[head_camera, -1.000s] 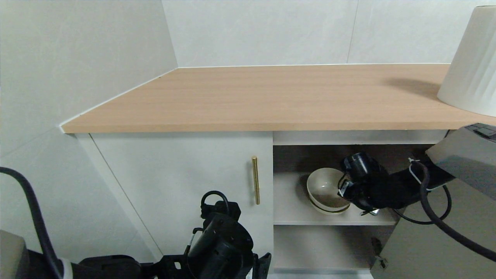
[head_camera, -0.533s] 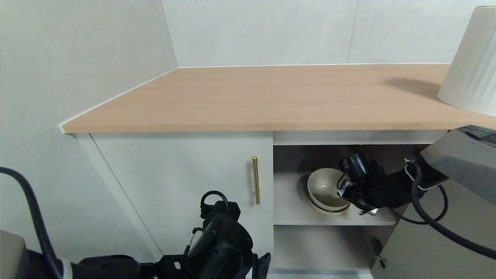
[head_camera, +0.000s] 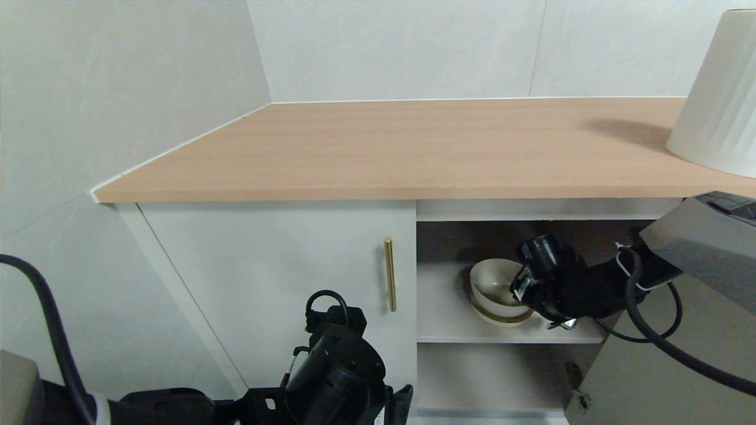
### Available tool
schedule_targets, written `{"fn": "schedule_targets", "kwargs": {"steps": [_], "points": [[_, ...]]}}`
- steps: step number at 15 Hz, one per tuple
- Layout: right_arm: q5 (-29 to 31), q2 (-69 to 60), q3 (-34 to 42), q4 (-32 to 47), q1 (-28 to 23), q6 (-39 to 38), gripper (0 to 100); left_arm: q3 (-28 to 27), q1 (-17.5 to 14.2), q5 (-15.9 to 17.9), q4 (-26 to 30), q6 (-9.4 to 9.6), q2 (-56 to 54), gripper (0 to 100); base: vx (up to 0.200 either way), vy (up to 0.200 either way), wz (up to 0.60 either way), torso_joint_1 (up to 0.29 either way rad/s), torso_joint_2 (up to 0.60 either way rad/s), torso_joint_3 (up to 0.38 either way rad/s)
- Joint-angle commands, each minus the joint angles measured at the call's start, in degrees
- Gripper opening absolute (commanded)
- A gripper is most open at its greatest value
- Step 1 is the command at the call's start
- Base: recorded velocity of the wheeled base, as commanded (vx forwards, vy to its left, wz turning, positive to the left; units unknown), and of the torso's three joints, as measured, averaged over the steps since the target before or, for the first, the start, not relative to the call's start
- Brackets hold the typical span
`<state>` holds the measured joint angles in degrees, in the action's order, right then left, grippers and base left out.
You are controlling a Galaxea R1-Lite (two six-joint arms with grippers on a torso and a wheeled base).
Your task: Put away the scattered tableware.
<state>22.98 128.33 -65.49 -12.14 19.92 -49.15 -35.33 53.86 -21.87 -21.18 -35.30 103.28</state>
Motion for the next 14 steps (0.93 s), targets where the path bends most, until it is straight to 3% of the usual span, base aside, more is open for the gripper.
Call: {"fn": "schedule_targets", "kwargs": {"steps": [1,3,7,9,11,13,14], "points": [[-0.04,-0.54,0.1,0.1,0.03,0.02,100,0.0,0.02,-0.01,-0.01,-0.03,-0.01,100,0.0,0.0,0.0,0.0,0.0,0.0],[-0.39,-3.26,2.47,0.72,0.82,0.55,100,0.0,-0.24,-0.01,-0.01,0.06,-0.62,100,0.0,0.0,0.0,0.0,0.0,0.0],[-9.18,-15.74,11.96,0.28,5.22,9.43,100,0.88,-1.12,-0.1,0.17,2.08,-3.17,100,0.0,0.0,0.0,0.0,0.0,0.0],[-18.23,-25.76,19.87,0.36,7.77,20.15,100,1.93,-3.15,-0.1,0.34,3.75,-6.77,100,0.0,0.0,0.0,0.0,0.0,0.0],[-23.07,-33.76,24.71,0.89,10.14,27.0,100,2.72,-4.38,-0.01,2.01,4.89,-11.78,100,0.0,0.0,0.0,0.0,0.0,0.0],[-22.98,-40.35,25.5,5.99,11.63,29.82,100,2.81,-5.43,-0.1,5.18,6.48,-16.0,100,0.0,0.0,0.0,0.0,0.0,0.0],[-22.98,-43.43,24.0,10.82,11.63,30.34,100,2.98,-7.45,-0.1,6.41,7.18,-17.41,100,0.0,0.0,0.0,0.0,0.0,0.0]]}}
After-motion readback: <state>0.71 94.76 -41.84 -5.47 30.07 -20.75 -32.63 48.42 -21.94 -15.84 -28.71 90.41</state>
